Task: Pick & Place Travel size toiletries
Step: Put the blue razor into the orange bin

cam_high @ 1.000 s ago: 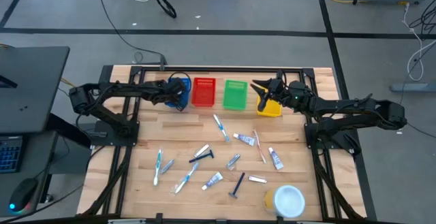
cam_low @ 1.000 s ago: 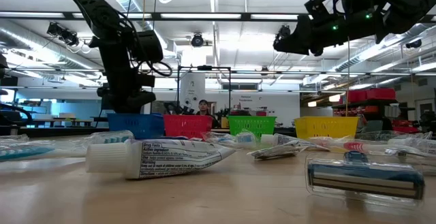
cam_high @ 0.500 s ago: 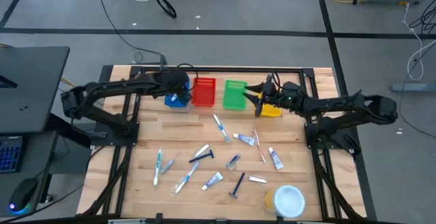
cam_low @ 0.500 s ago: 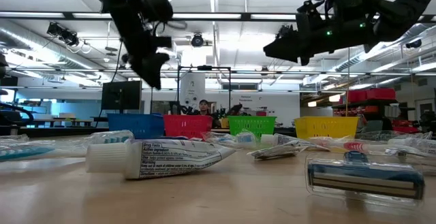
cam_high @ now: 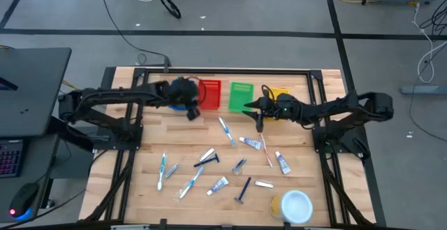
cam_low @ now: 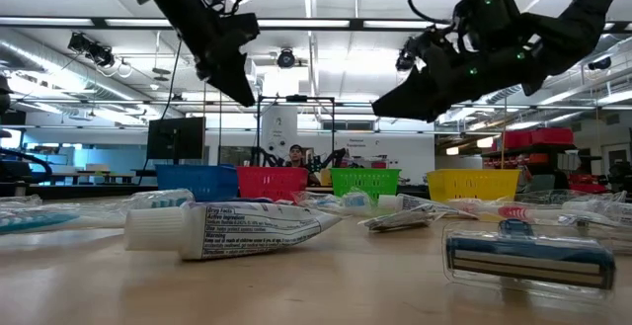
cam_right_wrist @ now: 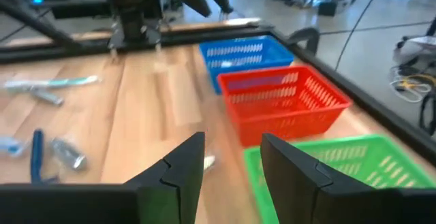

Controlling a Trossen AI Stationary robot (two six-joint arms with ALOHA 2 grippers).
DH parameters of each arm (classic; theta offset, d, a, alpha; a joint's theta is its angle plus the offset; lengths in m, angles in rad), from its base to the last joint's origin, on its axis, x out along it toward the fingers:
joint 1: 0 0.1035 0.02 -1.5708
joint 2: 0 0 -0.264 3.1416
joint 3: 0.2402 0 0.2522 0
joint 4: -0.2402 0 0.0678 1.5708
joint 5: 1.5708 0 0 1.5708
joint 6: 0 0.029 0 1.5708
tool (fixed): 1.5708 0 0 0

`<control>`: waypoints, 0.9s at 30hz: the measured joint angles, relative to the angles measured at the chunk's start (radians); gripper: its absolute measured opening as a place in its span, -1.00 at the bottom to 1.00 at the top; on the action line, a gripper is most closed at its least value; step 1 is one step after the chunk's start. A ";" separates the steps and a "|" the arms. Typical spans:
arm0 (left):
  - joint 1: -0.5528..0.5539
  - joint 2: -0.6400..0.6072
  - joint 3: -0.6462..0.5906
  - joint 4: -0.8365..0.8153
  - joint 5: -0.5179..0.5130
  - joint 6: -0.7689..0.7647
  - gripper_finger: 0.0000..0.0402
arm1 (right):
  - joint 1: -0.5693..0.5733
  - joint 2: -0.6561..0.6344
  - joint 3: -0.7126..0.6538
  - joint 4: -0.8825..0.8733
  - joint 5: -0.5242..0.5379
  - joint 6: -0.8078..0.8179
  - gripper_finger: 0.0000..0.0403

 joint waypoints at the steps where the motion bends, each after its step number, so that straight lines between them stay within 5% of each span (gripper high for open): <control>1: -0.021 0.000 -0.012 0.023 0.019 -0.002 -0.40 | 0.006 0.007 0.000 -0.002 0.000 0.000 -0.23; 9: -0.220 0.000 -0.098 0.070 0.085 -0.184 -0.49 | 0.024 0.039 0.000 -0.017 0.000 0.000 -0.23; 15: -0.425 0.000 -0.191 0.281 0.099 -0.264 -0.49 | 0.024 0.039 0.000 -0.004 0.001 0.008 -0.23; 19: -0.533 0.000 -0.264 0.473 0.036 -0.269 -0.49 | 0.024 0.039 0.000 -0.001 0.001 0.008 -0.23; 27: -0.608 0.027 -0.323 0.546 -0.071 -0.366 -0.49 | 0.024 0.039 0.000 0.004 0.001 0.007 -0.23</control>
